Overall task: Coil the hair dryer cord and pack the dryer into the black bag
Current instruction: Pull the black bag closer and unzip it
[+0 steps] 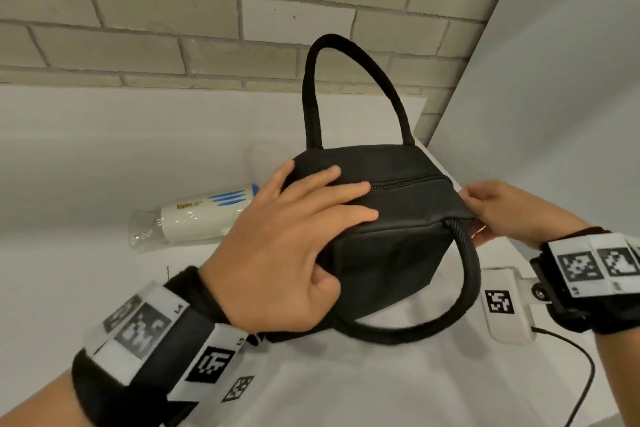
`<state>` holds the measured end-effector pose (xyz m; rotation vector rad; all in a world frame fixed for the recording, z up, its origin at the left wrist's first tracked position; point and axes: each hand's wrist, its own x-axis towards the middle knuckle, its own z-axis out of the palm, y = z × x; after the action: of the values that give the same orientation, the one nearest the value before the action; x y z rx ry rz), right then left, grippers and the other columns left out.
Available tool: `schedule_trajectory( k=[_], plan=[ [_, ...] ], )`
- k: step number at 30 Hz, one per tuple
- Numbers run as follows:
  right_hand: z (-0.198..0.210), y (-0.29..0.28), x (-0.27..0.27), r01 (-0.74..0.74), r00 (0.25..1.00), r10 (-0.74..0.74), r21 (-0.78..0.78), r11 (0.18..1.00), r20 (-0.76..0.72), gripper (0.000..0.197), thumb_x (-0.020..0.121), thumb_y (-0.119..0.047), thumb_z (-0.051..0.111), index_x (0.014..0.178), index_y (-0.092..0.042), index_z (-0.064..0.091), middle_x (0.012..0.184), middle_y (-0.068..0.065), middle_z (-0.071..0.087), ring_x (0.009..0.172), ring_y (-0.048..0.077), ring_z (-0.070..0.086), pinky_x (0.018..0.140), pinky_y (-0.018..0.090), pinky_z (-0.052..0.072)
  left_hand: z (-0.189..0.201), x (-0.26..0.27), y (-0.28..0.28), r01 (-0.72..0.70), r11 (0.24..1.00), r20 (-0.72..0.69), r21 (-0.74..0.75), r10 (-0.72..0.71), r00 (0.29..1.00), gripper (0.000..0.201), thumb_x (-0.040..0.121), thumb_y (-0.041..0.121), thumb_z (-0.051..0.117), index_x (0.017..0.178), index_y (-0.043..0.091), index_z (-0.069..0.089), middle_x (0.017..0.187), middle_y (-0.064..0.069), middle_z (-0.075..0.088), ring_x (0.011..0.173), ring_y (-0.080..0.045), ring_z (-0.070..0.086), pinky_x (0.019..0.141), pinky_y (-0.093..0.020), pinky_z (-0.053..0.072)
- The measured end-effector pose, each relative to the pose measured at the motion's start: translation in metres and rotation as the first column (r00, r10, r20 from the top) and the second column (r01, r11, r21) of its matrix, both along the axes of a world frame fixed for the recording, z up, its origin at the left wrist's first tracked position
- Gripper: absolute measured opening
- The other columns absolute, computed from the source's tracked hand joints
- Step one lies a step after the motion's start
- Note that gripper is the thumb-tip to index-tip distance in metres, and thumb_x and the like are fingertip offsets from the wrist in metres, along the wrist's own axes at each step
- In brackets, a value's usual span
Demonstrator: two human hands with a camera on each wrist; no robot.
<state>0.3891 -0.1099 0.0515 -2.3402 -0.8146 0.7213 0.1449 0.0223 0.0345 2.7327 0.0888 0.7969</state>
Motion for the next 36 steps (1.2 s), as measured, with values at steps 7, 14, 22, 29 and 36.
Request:
schedule_trajectory(
  k=[7,14,22,29,36],
  plan=[
    [0.006,-0.004,-0.008,0.025,1.000,-0.025,0.036,0.999,0.009,0.026,0.093,-0.019,0.042,0.087,0.002,0.056,0.068,0.010,0.058,0.055,0.017,0.058,0.056,0.028,0.053,0.023,0.059,-0.047,0.000,0.920,-0.014,0.391,0.006,1.000,0.031,0.070,0.027,0.037,0.078,0.026,0.067,0.085,0.009,0.069,0.077,-0.016,0.060,0.064,-0.028,0.039],
    [0.007,-0.007,-0.009,-0.015,0.980,0.007,0.038,0.999,0.198,0.025,0.091,-0.003,0.037,0.085,0.009,0.058,0.086,0.033,0.062,0.073,0.033,0.054,0.039,0.007,0.036,0.010,0.117,-0.070,0.043,0.841,-0.131,0.539,0.033,0.991,0.020,0.057,0.016,0.052,0.044,0.028,0.061,0.046,0.012,0.057,0.057,-0.004,0.054,0.049,-0.018,0.033],
    [0.017,-0.012,0.014,-0.005,0.991,0.035,0.233,0.972,-0.126,0.031,0.092,-0.015,0.042,0.062,-0.010,0.050,0.045,-0.008,0.050,0.040,0.002,0.042,0.040,0.014,0.036,0.013,0.110,-0.068,0.076,0.819,-0.119,0.569,-0.010,0.993,0.019,0.045,0.024,0.075,0.039,0.025,0.057,0.040,0.010,0.054,0.054,-0.005,0.055,0.047,-0.017,0.035],
    [0.047,0.007,-0.004,-0.233,0.971,0.220,0.154,0.960,0.094,0.029,0.088,-0.019,0.050,0.060,-0.012,0.054,0.040,-0.008,0.050,0.039,0.002,0.040,0.041,0.014,0.035,0.018,0.112,-0.070,0.102,0.836,-0.251,0.540,0.044,0.967,0.019,0.046,0.028,0.072,0.040,0.026,0.055,0.040,0.014,0.055,0.056,-0.001,0.054,0.046,-0.015,0.032],
    [0.052,0.018,-0.024,-0.280,0.952,0.256,0.142,0.949,0.166,0.029,0.085,-0.026,0.055,0.058,-0.019,0.060,0.042,-0.009,0.046,0.038,0.000,0.037,0.041,0.007,0.032,0.027,0.112,-0.066,0.286,0.866,-0.414,0.411,-0.102,0.904,0.008,0.079,0.014,0.057,0.080,0.020,0.063,0.087,0.008,0.063,0.094,-0.011,0.054,0.059,-0.020,0.030]
  ],
)
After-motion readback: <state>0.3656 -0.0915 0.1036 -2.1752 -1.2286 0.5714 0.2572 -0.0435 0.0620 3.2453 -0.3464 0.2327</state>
